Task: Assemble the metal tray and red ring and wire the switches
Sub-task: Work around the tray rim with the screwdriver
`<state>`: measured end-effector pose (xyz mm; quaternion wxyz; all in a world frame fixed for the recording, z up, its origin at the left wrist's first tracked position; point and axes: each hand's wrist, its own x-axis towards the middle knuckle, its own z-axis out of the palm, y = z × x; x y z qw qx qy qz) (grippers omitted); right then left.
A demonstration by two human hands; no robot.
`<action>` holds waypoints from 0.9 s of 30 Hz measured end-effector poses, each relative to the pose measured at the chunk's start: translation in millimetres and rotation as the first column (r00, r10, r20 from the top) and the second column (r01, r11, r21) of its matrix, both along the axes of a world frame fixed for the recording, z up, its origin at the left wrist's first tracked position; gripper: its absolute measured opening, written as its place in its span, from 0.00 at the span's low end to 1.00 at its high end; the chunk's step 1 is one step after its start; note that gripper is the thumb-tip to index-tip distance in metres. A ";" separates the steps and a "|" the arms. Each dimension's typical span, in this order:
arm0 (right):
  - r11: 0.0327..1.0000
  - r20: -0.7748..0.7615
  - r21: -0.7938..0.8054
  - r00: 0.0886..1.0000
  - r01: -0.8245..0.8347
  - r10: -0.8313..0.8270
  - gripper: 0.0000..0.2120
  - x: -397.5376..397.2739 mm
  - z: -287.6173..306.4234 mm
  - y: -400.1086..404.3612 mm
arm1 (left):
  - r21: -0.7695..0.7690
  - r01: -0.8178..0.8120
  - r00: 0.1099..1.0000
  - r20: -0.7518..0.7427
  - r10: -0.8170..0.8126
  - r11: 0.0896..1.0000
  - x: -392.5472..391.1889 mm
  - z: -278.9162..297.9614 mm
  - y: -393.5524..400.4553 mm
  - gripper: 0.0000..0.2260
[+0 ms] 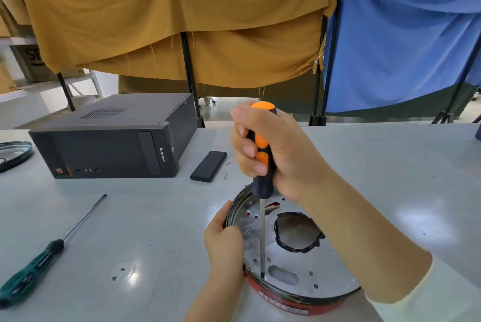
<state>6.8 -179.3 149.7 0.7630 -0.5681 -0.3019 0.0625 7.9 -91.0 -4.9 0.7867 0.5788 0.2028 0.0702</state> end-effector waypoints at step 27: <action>0.859 0.080 0.085 0.856 0.505 -0.511 0.16 -13.3 -6.9 10.2 | -0.002 -0.020 0.999 -0.030 0.020 1.000 -3.1 2.5 -2.2 0.32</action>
